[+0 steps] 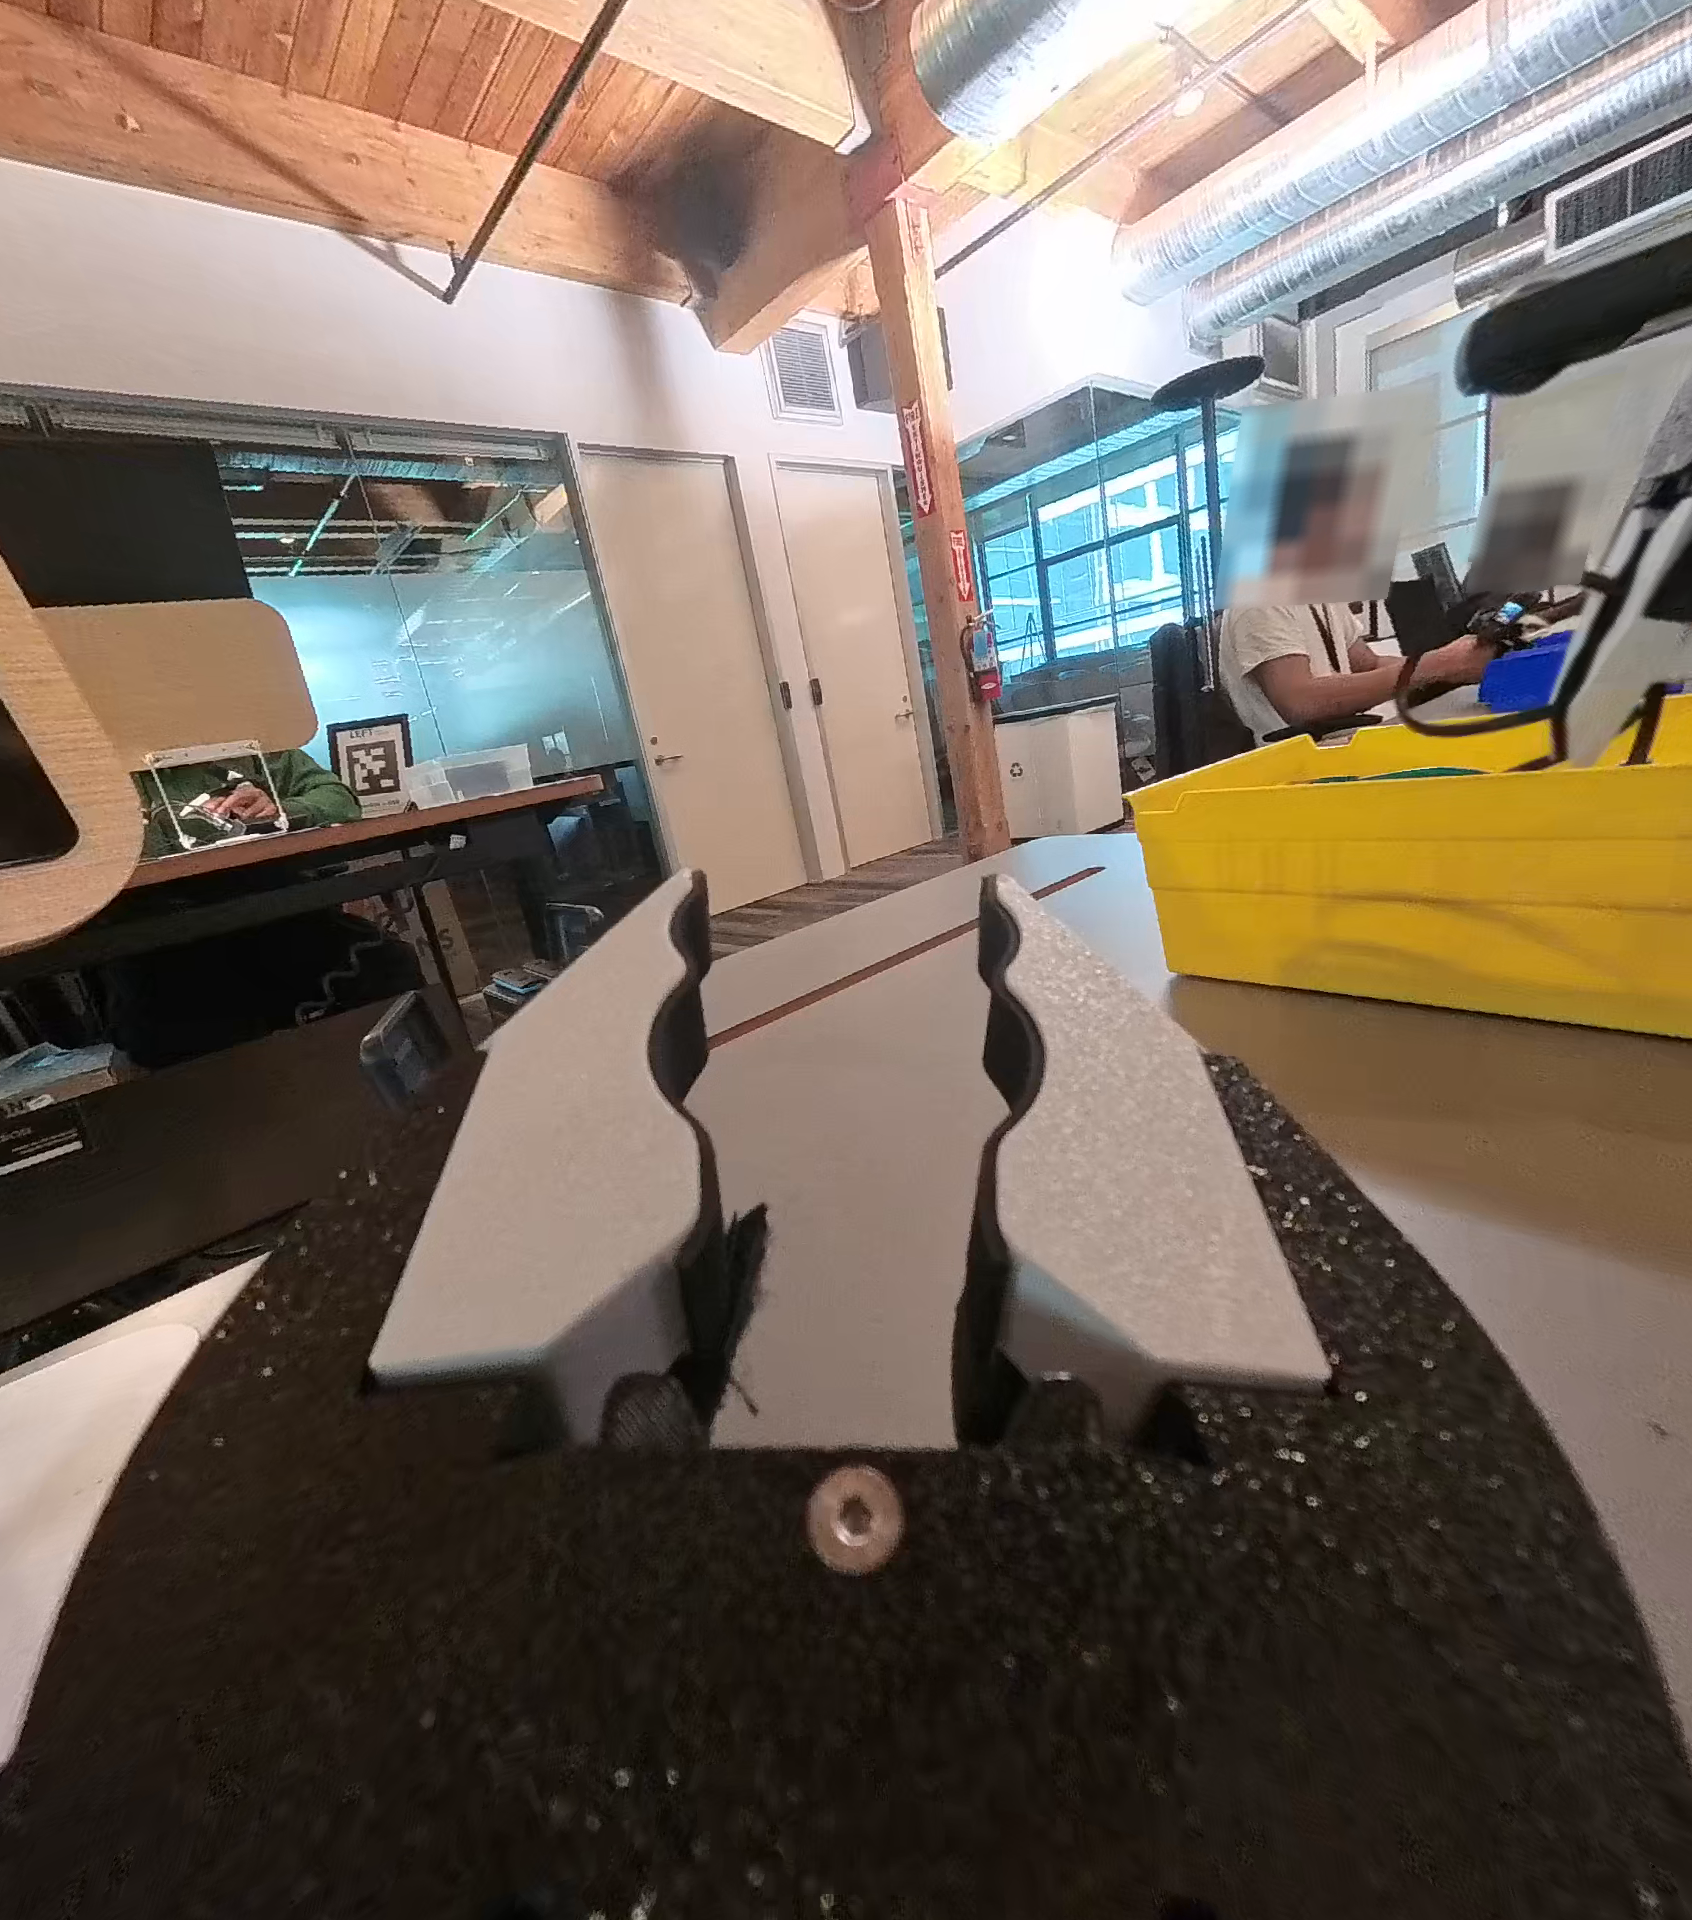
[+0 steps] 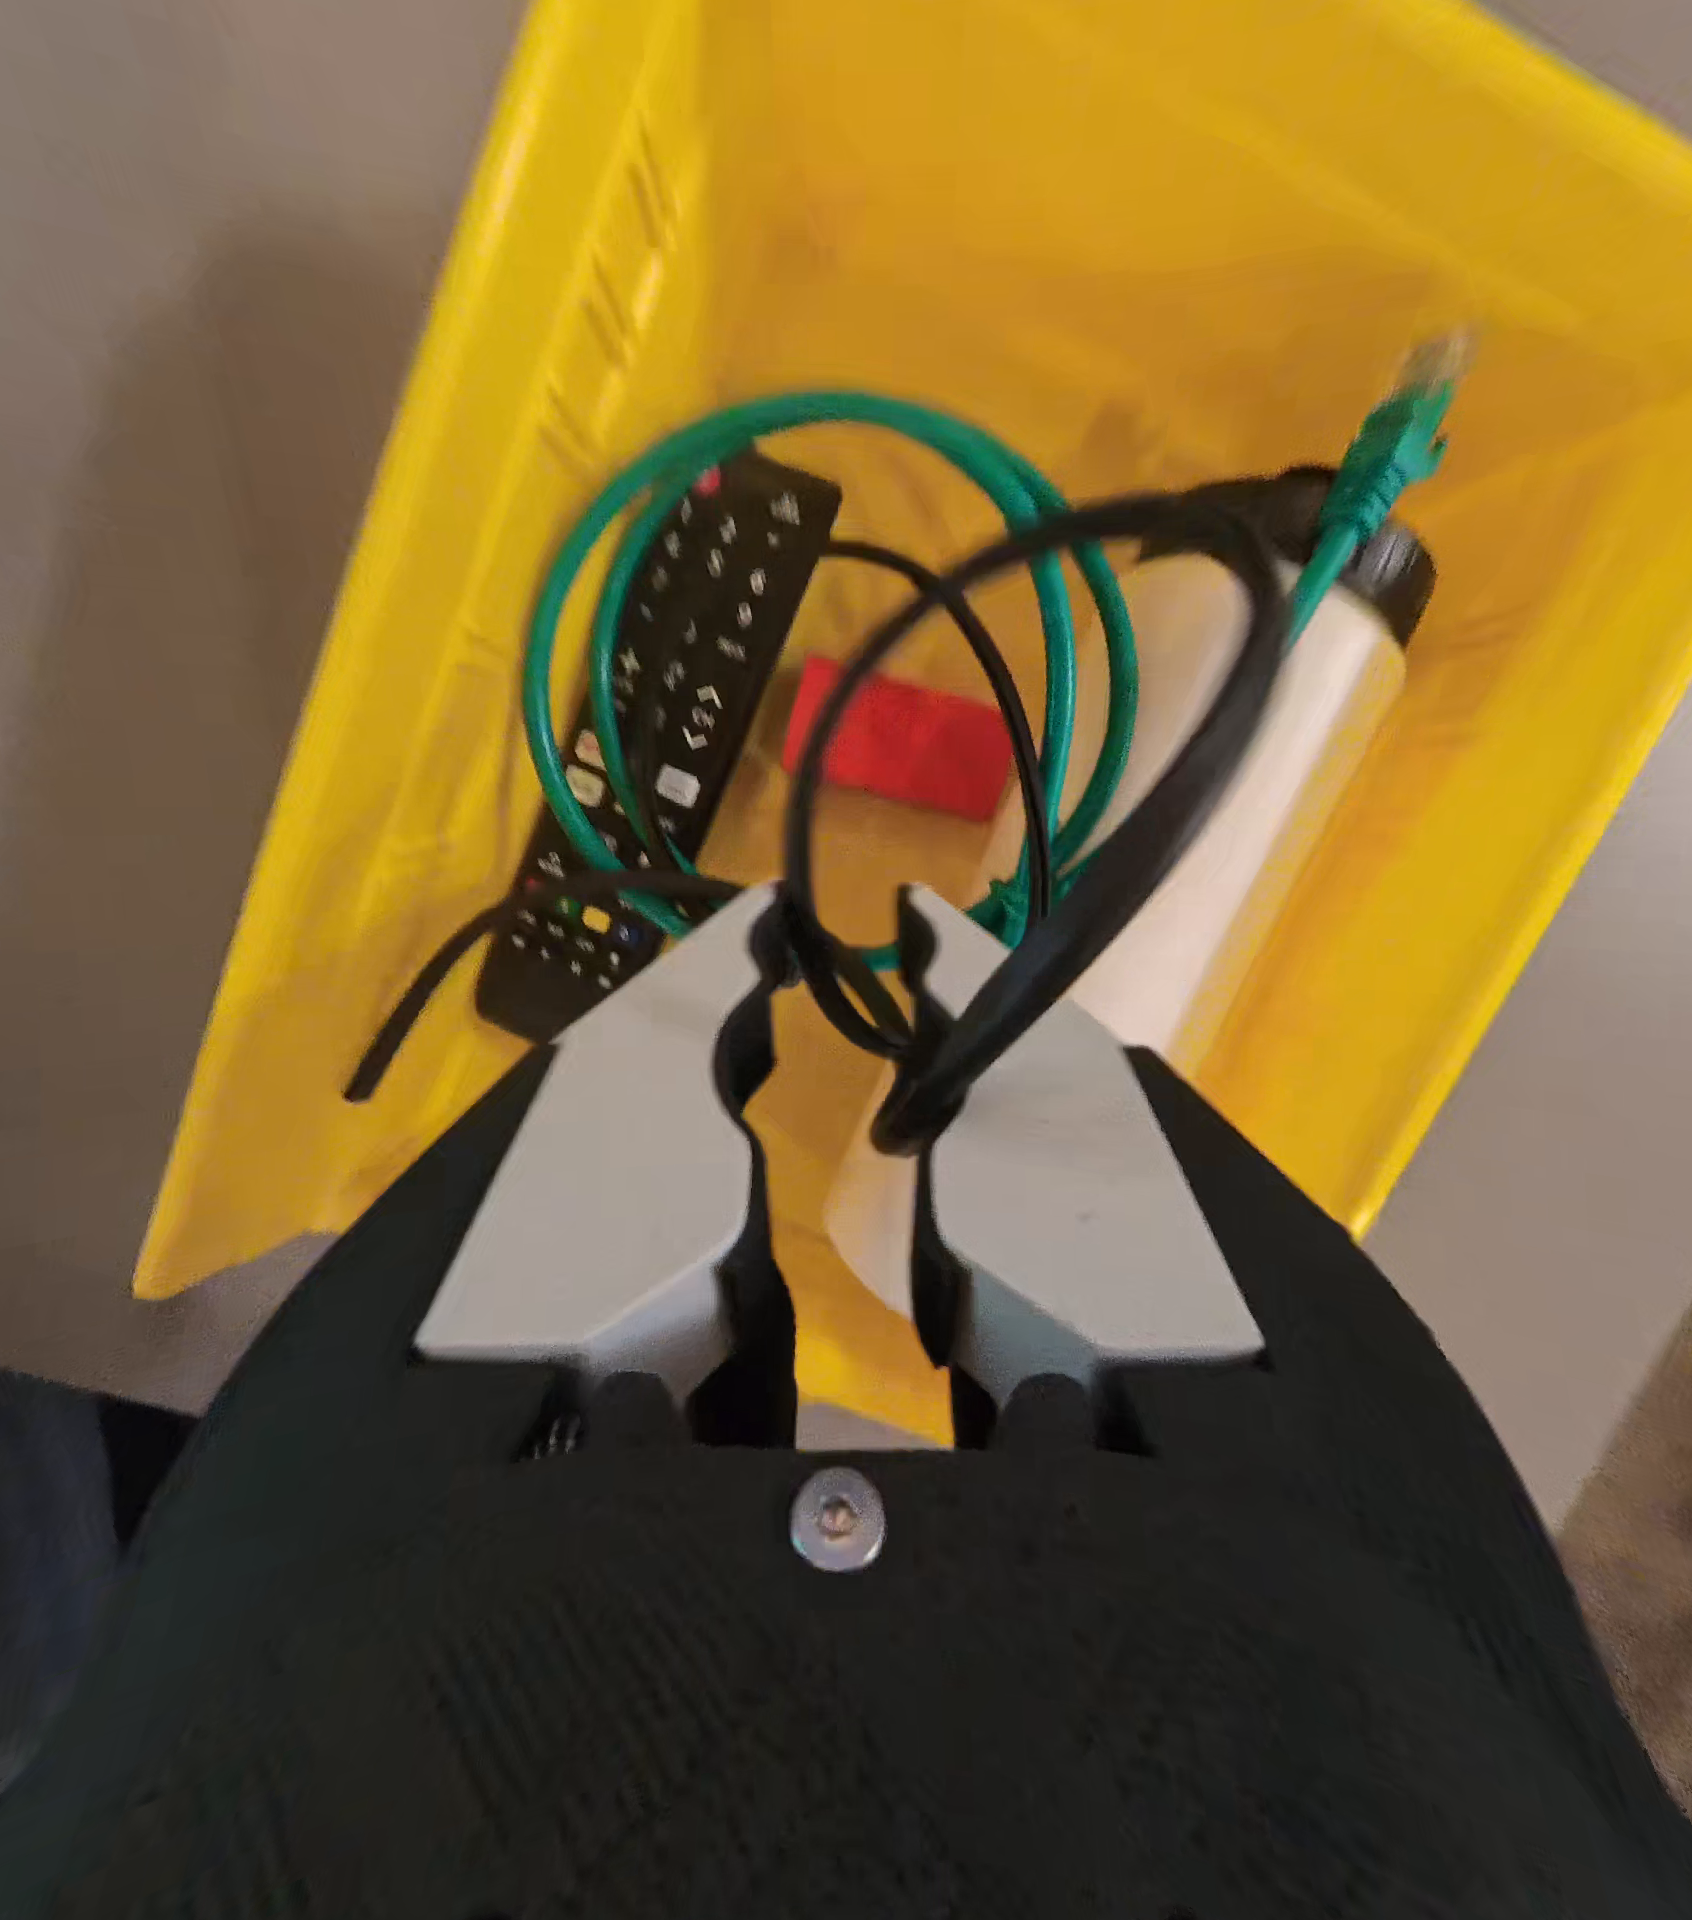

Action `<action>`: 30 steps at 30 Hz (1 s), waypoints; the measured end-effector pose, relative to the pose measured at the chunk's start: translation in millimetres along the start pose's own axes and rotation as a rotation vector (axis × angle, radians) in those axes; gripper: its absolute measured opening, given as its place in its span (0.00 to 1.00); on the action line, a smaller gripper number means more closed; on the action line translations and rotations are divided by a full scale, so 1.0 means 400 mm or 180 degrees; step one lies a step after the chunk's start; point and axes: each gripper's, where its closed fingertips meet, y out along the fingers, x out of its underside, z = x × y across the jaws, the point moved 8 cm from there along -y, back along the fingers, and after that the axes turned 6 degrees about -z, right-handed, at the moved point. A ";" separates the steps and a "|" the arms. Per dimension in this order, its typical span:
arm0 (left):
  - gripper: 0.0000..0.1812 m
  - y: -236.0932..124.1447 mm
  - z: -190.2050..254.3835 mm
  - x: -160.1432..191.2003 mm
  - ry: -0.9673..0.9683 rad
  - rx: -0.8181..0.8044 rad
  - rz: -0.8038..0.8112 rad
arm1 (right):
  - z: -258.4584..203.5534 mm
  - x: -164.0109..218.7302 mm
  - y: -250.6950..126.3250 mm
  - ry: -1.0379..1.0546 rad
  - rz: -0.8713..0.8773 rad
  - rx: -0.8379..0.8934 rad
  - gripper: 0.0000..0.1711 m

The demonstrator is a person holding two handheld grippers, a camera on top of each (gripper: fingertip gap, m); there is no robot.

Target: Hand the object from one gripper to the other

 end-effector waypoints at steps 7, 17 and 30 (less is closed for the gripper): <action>0.27 0.002 0.000 0.002 -0.0011 0.0012 -0.0015 | -0.011 0.043 -0.117 -0.0270 -0.0804 0.0796 0.37; 0.27 0.007 0.003 0.005 0.0011 0.0007 -0.0050 | -0.170 -0.107 -0.373 -0.0531 0.1429 0.2355 0.36; 0.28 0.005 -0.013 0.006 -0.0107 -0.0158 -0.0133 | -0.545 -0.322 0.141 -0.0631 0.4733 0.0964 0.29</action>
